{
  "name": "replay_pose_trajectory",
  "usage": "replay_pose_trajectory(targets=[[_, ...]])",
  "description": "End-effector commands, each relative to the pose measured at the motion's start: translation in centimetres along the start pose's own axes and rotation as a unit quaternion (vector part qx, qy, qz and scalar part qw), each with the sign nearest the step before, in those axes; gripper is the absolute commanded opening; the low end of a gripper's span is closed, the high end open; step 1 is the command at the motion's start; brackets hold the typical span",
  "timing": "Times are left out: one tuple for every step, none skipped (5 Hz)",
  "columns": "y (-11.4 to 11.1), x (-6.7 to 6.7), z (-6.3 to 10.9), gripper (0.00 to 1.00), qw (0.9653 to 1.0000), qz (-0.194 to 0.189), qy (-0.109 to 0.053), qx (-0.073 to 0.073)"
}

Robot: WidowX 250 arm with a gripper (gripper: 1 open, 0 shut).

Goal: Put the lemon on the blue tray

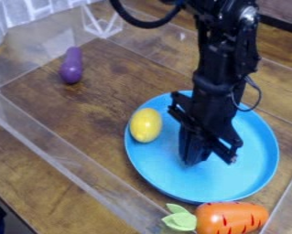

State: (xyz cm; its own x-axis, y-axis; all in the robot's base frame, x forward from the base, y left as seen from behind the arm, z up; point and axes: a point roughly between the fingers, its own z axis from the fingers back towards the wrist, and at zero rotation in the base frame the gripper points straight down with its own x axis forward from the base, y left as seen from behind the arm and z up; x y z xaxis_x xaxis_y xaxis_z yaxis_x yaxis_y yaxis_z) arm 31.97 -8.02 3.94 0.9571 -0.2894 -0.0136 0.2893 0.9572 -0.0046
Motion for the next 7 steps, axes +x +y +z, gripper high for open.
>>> replay_pose_trajectory(targets=[[0.2, 1.4, 3.1, 1.0, 0.9993, 0.007, -0.033, 0.017], [1.4, 1.6, 3.8, 1.0, 0.9993, 0.016, -0.028, 0.018], [2.5, 1.8, 3.7, 1.0, 0.9993, -0.021, -0.022, 0.021], [3.6, 1.7, 3.3, 1.0, 0.9981, -0.055, -0.013, 0.024], [3.8, 1.8, 2.5, 1.0, 0.9955, -0.091, -0.013, 0.023], [3.3, 1.0, 1.6, 0.0, 0.9969, -0.075, -0.012, 0.02], [2.8, 0.2, 0.5, 0.0, 0.9981, -0.058, -0.009, 0.018]])
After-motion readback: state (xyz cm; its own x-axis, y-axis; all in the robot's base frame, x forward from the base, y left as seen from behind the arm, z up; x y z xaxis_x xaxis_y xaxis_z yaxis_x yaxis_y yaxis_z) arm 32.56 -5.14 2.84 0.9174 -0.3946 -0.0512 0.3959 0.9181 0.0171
